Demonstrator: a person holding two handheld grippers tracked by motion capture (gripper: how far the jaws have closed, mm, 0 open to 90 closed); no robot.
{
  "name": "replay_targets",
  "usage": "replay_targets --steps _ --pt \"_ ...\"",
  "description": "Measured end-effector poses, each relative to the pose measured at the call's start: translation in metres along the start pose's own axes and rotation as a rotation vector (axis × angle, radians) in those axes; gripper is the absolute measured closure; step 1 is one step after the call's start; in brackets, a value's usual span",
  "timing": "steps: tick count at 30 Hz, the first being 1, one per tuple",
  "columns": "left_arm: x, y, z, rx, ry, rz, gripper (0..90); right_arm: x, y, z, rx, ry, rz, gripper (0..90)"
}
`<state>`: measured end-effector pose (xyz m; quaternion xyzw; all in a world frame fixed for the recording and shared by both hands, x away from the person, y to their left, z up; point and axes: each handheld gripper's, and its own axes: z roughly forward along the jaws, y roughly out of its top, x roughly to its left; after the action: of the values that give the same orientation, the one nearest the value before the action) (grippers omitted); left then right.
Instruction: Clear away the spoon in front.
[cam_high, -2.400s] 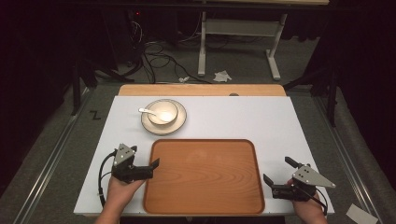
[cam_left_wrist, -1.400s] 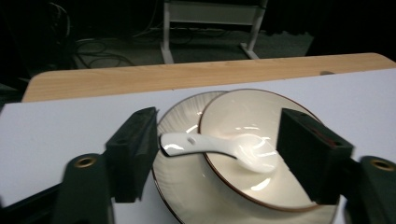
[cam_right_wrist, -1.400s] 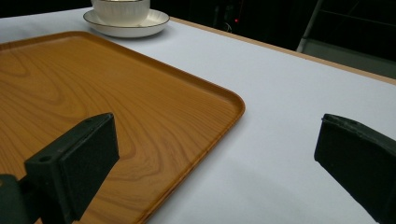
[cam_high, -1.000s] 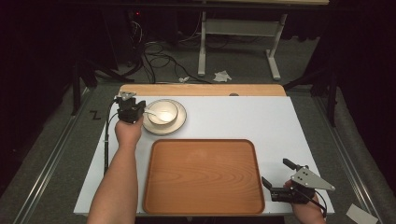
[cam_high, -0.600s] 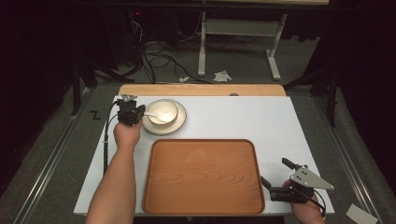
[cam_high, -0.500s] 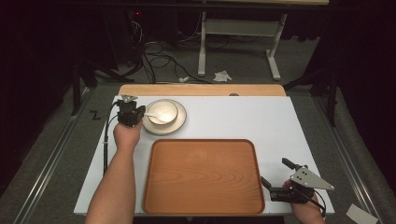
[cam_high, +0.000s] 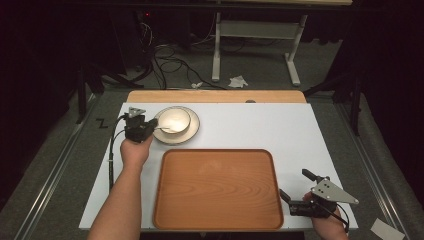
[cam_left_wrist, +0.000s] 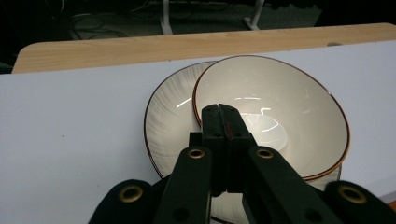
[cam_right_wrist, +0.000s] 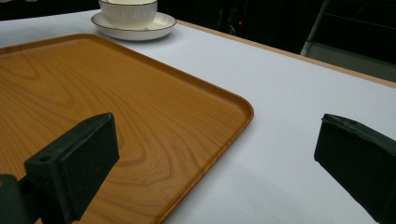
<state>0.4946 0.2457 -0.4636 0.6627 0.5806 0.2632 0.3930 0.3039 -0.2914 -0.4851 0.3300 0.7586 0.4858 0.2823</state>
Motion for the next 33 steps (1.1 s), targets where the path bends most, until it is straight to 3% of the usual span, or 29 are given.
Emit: replay_targets --steps 4,12,15,18,25,33 --pt "-0.001 -0.006 -0.005 0.020 -0.032 0.001 90.0 0.000 0.000 -0.001 -0.005 0.000 0.006 0.7" --pt "-0.004 -0.012 -0.015 0.002 -0.084 -0.006 90.0 0.001 0.002 -0.001 -0.007 0.003 -0.006 0.7" --pt "-0.004 -0.011 -0.020 -0.019 -0.083 0.003 90.0 0.001 0.002 -0.001 -0.007 0.002 -0.002 0.7" --pt "0.001 -0.009 -0.026 -0.048 -0.050 0.000 90.0 0.001 0.002 -0.001 -0.009 0.005 0.004 0.7" --pt "0.013 -0.017 -0.022 -0.014 0.015 -0.019 90.0 0.001 0.001 0.000 -0.003 0.007 0.014 0.7" --pt "0.015 -0.026 -0.023 0.001 -0.030 -0.010 90.0 0.002 0.001 0.000 -0.004 0.004 0.002 0.7"
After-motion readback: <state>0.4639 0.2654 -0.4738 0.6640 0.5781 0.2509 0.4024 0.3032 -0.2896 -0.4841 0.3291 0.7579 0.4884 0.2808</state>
